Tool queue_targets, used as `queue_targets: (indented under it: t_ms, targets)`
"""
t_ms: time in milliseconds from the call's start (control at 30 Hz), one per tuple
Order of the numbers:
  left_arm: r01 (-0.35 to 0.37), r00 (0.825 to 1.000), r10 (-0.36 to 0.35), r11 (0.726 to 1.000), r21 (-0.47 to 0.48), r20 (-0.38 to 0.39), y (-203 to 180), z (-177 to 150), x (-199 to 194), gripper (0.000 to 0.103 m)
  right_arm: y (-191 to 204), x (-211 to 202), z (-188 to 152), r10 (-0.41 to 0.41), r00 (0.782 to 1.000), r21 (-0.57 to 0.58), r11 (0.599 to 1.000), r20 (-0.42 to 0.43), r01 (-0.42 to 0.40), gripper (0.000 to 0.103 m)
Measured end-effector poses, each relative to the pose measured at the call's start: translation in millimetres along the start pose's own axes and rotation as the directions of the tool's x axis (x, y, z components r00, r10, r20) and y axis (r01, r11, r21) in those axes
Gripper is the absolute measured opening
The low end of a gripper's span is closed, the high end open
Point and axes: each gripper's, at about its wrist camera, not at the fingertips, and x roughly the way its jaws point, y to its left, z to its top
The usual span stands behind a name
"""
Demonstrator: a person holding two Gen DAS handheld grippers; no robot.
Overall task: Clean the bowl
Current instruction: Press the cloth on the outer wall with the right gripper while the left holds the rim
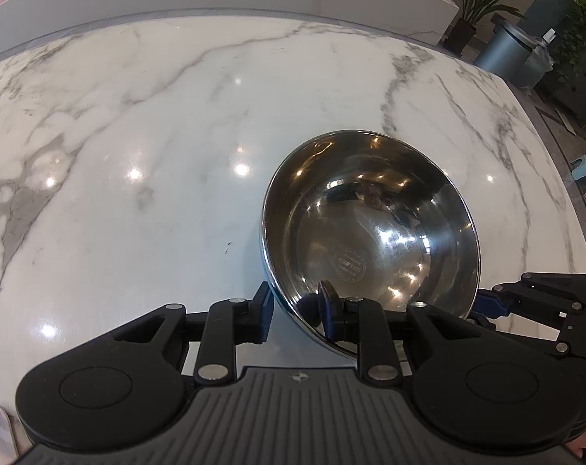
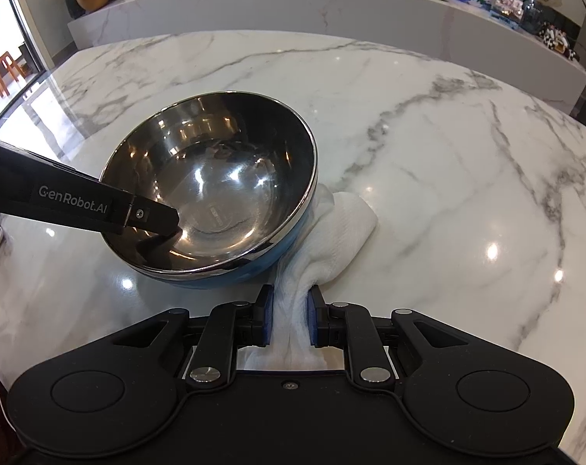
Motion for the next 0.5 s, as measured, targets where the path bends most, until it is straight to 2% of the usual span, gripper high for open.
queue_targets:
  t_ms: [267,500]
  targets:
    - [-0.003,1.0,0.003,1.0,0.021,0.01,-1,2,1,0.024,-3,-5,0,-0.001,1.0,-0.006,1.0,0.015,0.001,0.015]
    - [-0.012,1.0,0.011,0.999,0.04,0.017,-3,3,2,0.024,-11,-24,4,0.002,0.997,0.009,1.0,0.081,-0.002,0.015]
